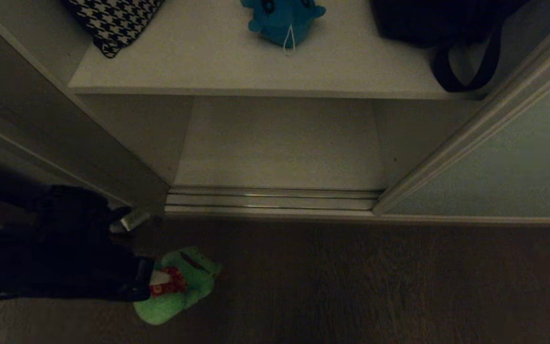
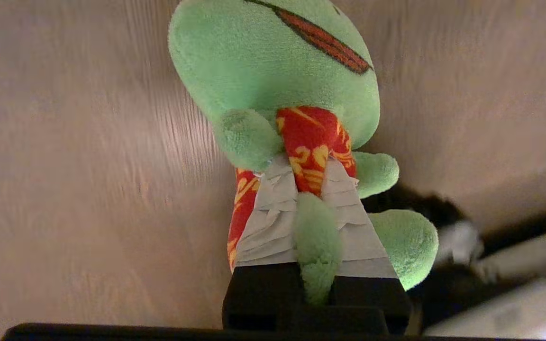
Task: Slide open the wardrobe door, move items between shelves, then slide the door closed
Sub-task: Place the green doll on the lower shelf
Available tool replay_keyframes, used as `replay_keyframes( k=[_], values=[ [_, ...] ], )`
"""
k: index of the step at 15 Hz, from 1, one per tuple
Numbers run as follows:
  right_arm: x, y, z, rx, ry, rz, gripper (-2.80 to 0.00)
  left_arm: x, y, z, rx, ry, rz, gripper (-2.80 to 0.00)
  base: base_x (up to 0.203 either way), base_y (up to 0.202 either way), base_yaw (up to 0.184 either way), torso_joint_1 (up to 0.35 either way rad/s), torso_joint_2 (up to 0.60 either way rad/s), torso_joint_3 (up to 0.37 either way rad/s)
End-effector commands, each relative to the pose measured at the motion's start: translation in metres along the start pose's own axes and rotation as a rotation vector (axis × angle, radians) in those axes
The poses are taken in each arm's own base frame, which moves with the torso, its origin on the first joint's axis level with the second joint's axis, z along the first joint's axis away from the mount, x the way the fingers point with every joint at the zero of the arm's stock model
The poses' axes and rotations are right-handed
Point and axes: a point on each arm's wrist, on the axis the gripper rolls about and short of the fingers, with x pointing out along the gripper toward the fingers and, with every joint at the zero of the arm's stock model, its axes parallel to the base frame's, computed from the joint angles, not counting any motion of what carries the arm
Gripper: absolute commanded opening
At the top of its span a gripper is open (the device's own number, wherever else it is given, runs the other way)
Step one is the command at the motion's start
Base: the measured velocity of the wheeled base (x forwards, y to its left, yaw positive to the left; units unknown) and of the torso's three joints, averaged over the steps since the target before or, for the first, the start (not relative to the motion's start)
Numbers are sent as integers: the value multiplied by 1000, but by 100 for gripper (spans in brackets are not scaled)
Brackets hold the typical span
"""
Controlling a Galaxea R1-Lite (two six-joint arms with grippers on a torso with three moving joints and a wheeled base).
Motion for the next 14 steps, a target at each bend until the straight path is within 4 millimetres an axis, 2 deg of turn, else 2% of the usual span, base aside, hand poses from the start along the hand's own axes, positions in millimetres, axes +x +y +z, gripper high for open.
replay_keyframes(
  k=[1, 3, 6, 11, 14],
  values=[
    [0, 0, 0, 0, -1, 2, -280, 45, 16, 14, -31, 56, -2, -280, 0, 0, 0, 0, 0, 0],
    [0, 0, 0, 0, -1, 1, -280, 66, 23, 39, -35, -9, -3, -280, 0, 0, 0, 0, 0, 0],
    [0, 0, 0, 0, -1, 2, -280, 76, 26, 68, -56, -155, -13, -280, 0, 0, 0, 0, 0, 0],
    [0, 0, 0, 0, -1, 1, -280, 93, 34, 97, -2, -379, 40, -280, 0, 0, 0, 0, 0, 0],
    [0, 0, 0, 0, -1, 0, -280, 117, 45, 122, 15, -494, 102, -280, 0, 0, 0, 0, 0, 0]
  ],
)
